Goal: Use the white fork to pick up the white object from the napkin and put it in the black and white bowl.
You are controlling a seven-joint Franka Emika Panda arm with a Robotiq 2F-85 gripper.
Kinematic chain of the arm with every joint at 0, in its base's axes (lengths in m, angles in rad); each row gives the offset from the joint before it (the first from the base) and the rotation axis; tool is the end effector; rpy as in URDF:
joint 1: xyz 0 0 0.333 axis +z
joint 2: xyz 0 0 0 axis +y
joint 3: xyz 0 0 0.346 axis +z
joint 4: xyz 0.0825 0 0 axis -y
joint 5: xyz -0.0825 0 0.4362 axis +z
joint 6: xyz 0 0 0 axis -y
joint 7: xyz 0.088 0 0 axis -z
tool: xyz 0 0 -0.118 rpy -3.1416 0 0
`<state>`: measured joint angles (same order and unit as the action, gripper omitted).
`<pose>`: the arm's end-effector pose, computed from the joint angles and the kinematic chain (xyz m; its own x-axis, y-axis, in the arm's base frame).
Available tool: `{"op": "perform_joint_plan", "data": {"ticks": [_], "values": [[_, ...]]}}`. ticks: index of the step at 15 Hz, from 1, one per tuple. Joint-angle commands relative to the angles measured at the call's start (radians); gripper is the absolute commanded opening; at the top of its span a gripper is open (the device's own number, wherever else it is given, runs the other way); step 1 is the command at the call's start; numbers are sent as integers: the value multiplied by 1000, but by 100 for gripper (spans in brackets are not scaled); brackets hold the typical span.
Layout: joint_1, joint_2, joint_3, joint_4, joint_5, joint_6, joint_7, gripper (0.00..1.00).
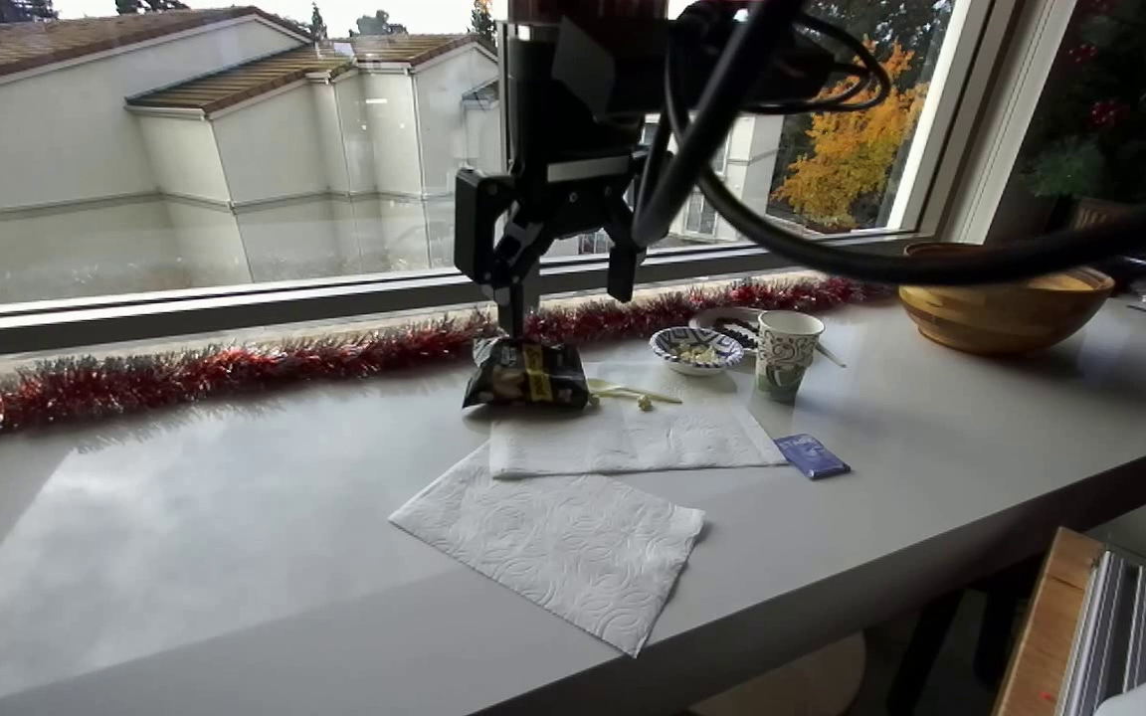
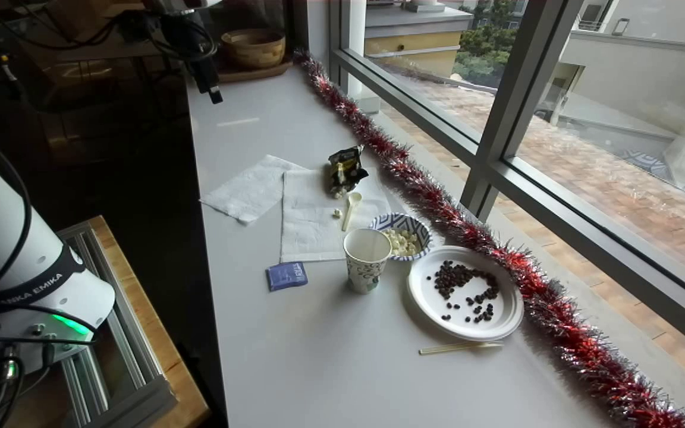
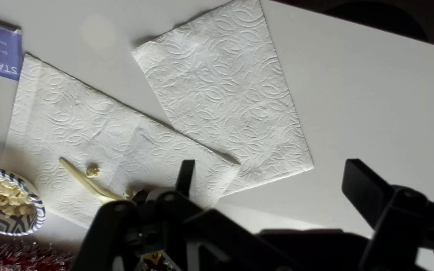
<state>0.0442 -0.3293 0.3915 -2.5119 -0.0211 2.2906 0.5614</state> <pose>0.4295 0.1964 0.3850 0.9823 -0.1193 0.1441 -0.1310 -0.9885 0.0750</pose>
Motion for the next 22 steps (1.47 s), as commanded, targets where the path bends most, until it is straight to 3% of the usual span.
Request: {"op": "perform_joint_plan", "data": {"ticks": [1,6,12,15,22], "values": [[13,27,-77,55,23,-18,-5,100],[-27,37,-221,180,86,-81,-42,100],[-135,32,-358,237,9,-210,-97,100],[-173,26,-450,236,19,-223,-264,100],[-275,72,-640,207,28,-31,-508,100]]}}
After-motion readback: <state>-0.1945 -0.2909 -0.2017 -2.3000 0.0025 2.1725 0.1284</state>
